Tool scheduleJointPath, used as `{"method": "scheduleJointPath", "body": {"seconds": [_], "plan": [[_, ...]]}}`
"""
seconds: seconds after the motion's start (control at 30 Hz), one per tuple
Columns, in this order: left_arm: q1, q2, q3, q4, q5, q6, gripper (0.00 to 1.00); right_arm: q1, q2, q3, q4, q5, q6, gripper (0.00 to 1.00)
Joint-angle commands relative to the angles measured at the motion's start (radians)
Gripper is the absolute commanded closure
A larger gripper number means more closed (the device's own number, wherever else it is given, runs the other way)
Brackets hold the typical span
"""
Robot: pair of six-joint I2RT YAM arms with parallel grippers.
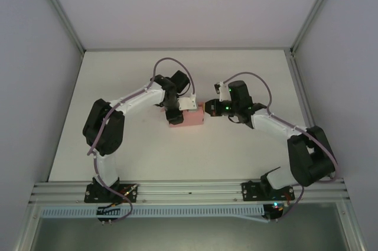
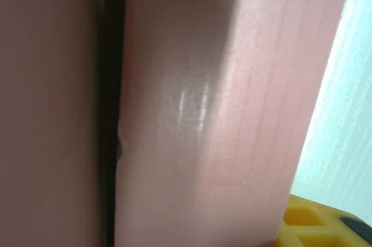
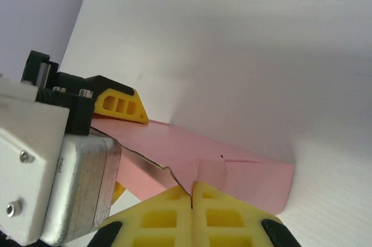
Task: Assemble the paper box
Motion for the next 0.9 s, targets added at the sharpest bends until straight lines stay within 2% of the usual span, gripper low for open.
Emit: {"method": "scheduleJointPath", "body": {"seconds": [0.0, 0.13, 0.2, 0.33, 0.43, 0.57, 0.87], "plan": [[-0.001, 0.038, 0.022, 0.038, 0.044, -0.043, 0.52, 0.035, -0.005, -0.087, 0.01, 0.09, 0.017, 1.0], [-0.003, 0.036, 0.018, 0.04, 0.044, -0.042, 0.53, 0.041, -0.002, -0.06, 0.01, 0.098, 0.098, 1.0], [-0.002, 0.031, 0.014, 0.043, 0.044, -0.043, 0.56, 0.042, -0.021, -0.031, -0.02, 0.152, 0.116, 1.0], [-0.003, 0.012, -0.011, 0.06, 0.047, -0.034, 0.57, 0.043, -0.044, 0.043, -0.198, 0.249, 0.018, 1.0], [-0.003, 0.01, -0.017, 0.063, 0.046, -0.032, 0.57, 0.046, -0.045, 0.053, -0.259, 0.245, -0.039, 0.98], [-0.003, 0.012, -0.017, 0.057, 0.044, -0.019, 0.58, 0.05, -0.065, 0.061, -0.27, 0.262, -0.049, 0.91], [-0.023, 0.011, -0.02, 0.038, 0.027, 0.008, 0.6, 0.05, -0.057, 0.187, -0.356, 0.296, -0.096, 0.84]]}}
